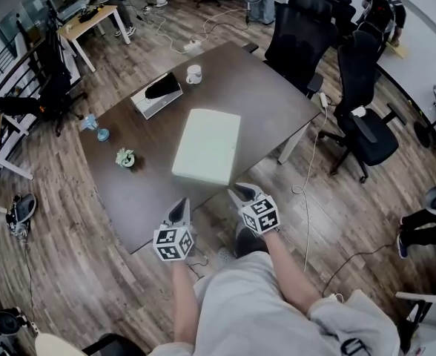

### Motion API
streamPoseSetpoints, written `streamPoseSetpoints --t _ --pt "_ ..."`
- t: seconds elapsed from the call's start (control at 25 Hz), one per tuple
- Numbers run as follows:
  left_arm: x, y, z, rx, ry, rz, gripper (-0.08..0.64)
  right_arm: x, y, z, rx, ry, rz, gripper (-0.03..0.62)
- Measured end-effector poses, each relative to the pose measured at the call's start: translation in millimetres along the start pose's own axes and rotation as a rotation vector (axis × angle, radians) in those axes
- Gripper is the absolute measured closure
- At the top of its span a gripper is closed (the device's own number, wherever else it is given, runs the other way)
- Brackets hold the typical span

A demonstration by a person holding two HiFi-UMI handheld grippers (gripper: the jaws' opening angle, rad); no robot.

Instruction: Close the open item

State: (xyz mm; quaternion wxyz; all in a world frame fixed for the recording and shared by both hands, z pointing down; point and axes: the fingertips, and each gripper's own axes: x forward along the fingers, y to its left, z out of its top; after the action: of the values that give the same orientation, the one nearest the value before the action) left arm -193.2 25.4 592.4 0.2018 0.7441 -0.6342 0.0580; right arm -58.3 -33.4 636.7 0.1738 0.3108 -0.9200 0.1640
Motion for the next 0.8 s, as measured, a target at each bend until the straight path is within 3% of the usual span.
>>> streamPoseSetpoints --t 0.16,0.8 --pt "2 1 -4 -0.022 0.027 0.000 0.555 -3 -8 -2 0.022 -0.002 -0.037 0.589" --pt "0 -11 -11 -0.004 0.019 -0.044 0.555 -16 -16 -12 0.042 -0.007 -0.087 0.591"
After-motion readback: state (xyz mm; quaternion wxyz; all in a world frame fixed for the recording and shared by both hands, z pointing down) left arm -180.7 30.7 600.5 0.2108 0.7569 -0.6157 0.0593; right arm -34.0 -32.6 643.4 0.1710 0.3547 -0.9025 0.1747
